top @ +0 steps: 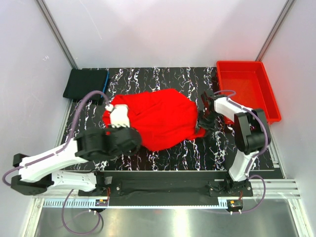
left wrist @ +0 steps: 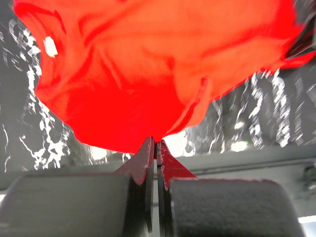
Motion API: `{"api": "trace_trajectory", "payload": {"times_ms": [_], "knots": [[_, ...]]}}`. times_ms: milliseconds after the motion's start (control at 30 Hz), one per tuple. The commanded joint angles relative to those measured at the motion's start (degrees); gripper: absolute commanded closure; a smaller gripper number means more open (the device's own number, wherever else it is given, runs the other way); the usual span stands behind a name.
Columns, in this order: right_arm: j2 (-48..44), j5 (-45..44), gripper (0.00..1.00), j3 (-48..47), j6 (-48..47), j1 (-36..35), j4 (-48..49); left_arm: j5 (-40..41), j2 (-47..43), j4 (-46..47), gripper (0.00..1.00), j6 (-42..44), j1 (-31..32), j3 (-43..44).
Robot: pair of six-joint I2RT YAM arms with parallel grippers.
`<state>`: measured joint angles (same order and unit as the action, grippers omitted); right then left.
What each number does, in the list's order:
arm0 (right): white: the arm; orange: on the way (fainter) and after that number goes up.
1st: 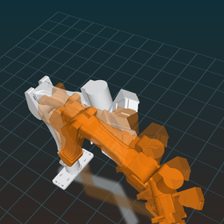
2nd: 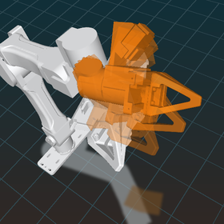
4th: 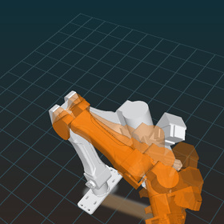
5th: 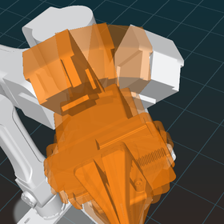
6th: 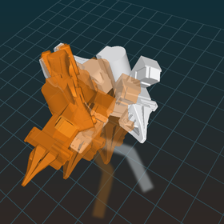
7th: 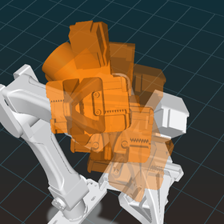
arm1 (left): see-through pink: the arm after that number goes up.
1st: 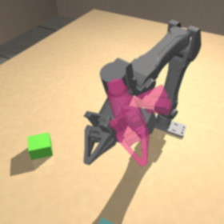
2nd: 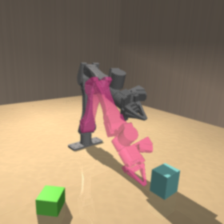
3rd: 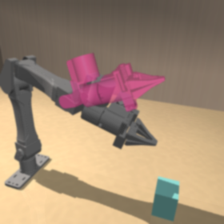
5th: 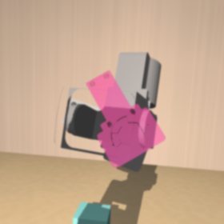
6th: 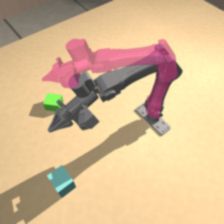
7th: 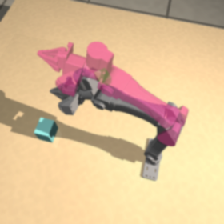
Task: Fold and stack the t-shirts
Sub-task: Flatten the tshirt out
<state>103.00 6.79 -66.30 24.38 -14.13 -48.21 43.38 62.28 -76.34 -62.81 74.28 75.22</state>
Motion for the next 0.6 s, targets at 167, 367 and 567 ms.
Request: {"api": "trace_trajectory", "payload": {"times_ms": [167, 367, 567], "knots": [[-1.2, 1.4, 1.00, -7.0, -0.2, 0.2, -5.4, 10.2, -1.7, -12.2, 1.00, 3.8, -3.4, 7.1], [-20.3, 20.4, 1.00, -1.5, 5.2, -1.9, -20.2, 12.1, -2.8, -8.5, 1.00, 8.9, -5.8, 8.2], [-15.3, 29.4, 0.67, -2.3, 8.2, -3.0, -11.8, 11.0, -3.0, -1.2, 1.00, 18.8, -10.6, 7.5]]}}
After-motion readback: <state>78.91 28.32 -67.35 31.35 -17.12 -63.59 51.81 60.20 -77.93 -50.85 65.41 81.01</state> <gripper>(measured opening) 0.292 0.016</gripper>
